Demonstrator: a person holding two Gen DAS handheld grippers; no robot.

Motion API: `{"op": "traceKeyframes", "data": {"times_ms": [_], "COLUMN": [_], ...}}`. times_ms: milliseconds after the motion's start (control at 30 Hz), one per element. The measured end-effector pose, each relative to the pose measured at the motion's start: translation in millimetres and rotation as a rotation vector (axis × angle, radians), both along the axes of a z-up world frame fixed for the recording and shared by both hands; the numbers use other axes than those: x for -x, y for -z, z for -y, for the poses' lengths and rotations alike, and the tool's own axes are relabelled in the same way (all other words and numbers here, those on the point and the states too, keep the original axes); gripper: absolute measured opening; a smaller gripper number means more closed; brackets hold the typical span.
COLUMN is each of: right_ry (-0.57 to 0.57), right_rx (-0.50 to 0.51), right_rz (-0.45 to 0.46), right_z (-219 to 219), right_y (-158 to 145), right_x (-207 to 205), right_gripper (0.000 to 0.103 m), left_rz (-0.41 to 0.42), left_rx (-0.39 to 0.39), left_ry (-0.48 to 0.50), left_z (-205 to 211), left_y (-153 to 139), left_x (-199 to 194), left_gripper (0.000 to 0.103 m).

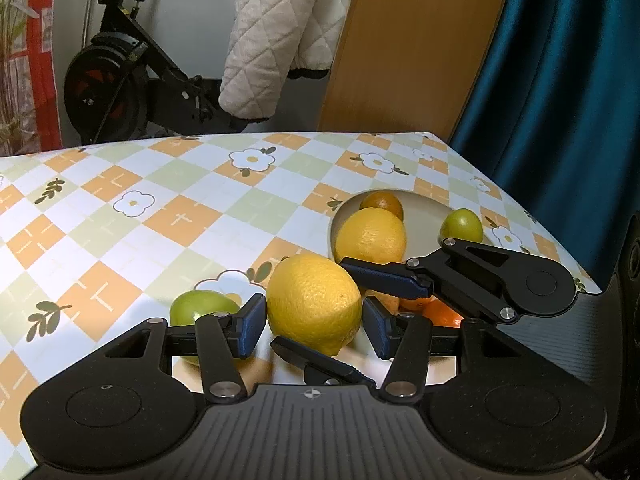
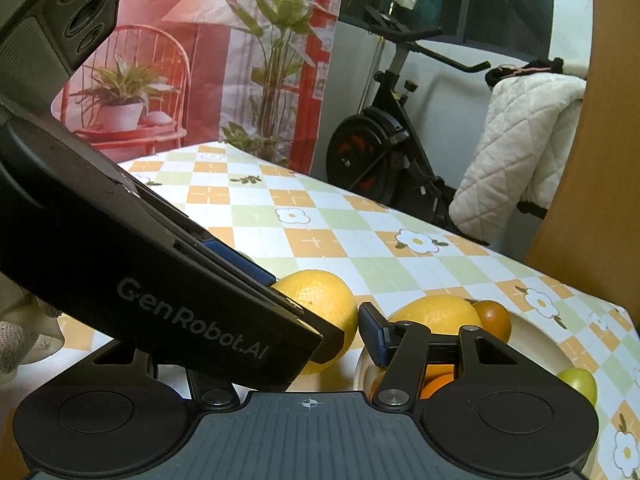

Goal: Organize fruits
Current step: 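Carry the yellow lemon with the left tool onto the plate and open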

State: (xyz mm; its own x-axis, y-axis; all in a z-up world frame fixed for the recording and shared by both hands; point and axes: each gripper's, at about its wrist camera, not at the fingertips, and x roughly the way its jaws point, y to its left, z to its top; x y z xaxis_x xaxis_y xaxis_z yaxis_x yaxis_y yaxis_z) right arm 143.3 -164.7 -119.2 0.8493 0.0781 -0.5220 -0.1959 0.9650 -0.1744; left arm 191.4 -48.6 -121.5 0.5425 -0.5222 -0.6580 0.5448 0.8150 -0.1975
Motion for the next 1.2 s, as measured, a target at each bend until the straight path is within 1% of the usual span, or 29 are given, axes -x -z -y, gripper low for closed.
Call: {"op": "traceKeyframes", "data": {"times_ms": [200, 367, 533, 800, 1000, 1200], "right_ry": [0.001, 0.014, 0.05, 0.125, 0.199, 0.26], "right_rx": [-0.013, -0.013, -0.024, -0.05, -0.07, -0.085], "right_rz": [0.018, 0.054, 0.086, 0.129, 0.129, 0.101], "right_z": [3, 8, 20, 52, 83, 113], "right_y": [-6, -14, -21, -30, -26, -14], "right_x": [13, 22, 29, 36, 35, 29], "right_gripper": [0.053, 0.053, 0.053, 0.053, 0.053, 0.053], "left_rz": [0.021, 0.059, 0.083, 0.122, 0.106, 0.07], "left_rx": [-0.004, -0.015, -0.022, -0.033, -0.035, -0.041], "left_ry": [-0.004, 0.007, 0.034, 0.094, 0.153, 0.197], "left_z": [4, 12, 27, 58, 86, 111], "left_y": [-7, -18, -25, -33, -27, -17], "left_x": [12, 20, 20, 17, 2, -13], "left_gripper": [0.055, 0.055, 0.055, 0.055, 0.055, 0.055]}}
